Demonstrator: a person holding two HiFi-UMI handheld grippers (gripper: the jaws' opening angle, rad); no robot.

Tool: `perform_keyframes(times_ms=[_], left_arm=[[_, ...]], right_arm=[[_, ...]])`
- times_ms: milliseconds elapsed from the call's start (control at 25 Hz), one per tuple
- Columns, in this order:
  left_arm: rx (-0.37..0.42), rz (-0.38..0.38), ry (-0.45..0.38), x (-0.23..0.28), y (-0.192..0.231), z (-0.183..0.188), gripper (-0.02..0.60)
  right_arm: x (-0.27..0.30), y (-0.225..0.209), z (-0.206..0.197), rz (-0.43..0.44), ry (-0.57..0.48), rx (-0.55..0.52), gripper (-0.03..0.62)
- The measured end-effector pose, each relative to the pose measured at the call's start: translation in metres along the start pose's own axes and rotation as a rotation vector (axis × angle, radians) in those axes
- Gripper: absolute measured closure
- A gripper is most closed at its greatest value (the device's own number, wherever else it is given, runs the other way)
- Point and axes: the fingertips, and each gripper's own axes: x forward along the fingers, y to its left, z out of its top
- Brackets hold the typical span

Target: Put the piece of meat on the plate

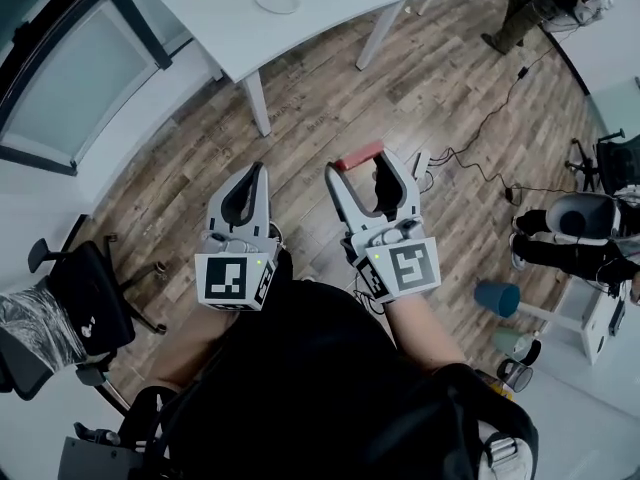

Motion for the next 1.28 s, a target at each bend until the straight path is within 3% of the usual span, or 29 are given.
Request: perform_keyframes(times_ms=[400,800,1280], left_arm=[[-0.023,-0.019,-0.016,0.050,0.061,0.011,0.578],[-0.024,-0.046,-0.007,0.083,0.088,0.013,0.578],[-0.014,0.007,0.014,0.178,0.106,0.012,0.578]], right_arm=[[0.076,0.000,0.003,-0.006,0.018,-0.038,0.301],[0.117,-0.019,0.004,-0.046,0.015,-0.030,0.303],[0.192,-0.093,-0.002,-0.005,0.013,0.003,0.303]])
